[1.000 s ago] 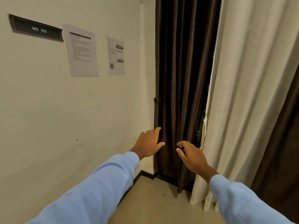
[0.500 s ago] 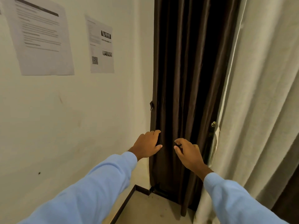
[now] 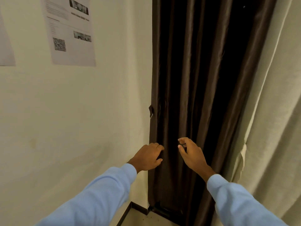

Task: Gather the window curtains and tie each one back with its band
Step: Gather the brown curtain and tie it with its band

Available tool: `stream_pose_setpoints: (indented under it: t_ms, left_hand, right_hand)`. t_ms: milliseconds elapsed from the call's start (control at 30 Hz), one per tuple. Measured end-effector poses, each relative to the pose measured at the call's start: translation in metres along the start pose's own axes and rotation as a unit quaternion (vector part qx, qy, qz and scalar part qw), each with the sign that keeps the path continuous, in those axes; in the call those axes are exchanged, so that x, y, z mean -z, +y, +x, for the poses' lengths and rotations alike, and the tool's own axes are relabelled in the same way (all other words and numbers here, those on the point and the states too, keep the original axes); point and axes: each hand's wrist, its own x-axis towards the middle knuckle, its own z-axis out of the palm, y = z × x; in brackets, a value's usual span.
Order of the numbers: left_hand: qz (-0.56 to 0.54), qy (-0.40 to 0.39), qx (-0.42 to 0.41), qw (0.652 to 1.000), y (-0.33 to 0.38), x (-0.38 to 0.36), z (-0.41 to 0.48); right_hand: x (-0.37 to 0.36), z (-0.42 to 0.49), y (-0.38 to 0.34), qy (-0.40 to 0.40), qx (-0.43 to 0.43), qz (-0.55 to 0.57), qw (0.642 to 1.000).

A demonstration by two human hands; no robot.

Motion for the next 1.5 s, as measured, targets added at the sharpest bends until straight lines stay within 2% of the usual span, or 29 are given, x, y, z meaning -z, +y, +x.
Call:
stream_pose_setpoints:
  t_ms: [200,333,500,567,733,867,1067,1267,1400,1500]
  left_hand:
    - [-0.026,0.064,0.030,0.997,-0.049,-0.022,0.084]
    - [-0.073,0.094,0.042,0.992,-0.073,-0.038,0.122]
    - [-0.174,0.231,0.032,0.957,-0.093,-0.045,0.163]
    - [-0.204,0.259,0.052,0.943,-0.104,-0.052,0.182]
    - [-0.273,0.252,0.182,0.910,-0.144,-0.077,0.225]
    - [-0.308,0.275,0.217,0.885,-0.176,-0.085,0.248]
    - [-0.387,0.281,0.186,0.859,-0.172,-0.088,0.266]
    - [-0.356,0.305,0.129,0.874,-0.156,-0.103,0.283]
    - [-0.362,0.293,0.155,0.871,-0.162,-0.113,0.297]
    - [-0.363,0.282,0.168,0.872,-0.168,-0.112,0.303]
  right_hand:
    - [-0.023,0.095,0.043,0.039,-0.035,0.100,0.994]
    - [-0.036,0.138,0.067,0.065,-0.049,0.128,0.988]
    - [-0.052,0.181,0.078,0.139,-0.062,0.128,0.980]
    - [-0.060,0.196,0.078,0.174,-0.079,0.110,0.975]
    - [-0.085,0.232,0.077,0.223,-0.113,0.125,0.960]
    - [-0.107,0.254,0.078,0.235,-0.136,0.208,0.940]
    - [-0.137,0.263,0.076,0.297,-0.126,0.239,0.916]
    - [-0.144,0.249,0.060,0.329,-0.092,0.230,0.911]
    - [-0.143,0.232,0.058,0.337,-0.083,0.201,0.916]
    - [-0.146,0.227,0.058,0.381,-0.088,0.198,0.899]
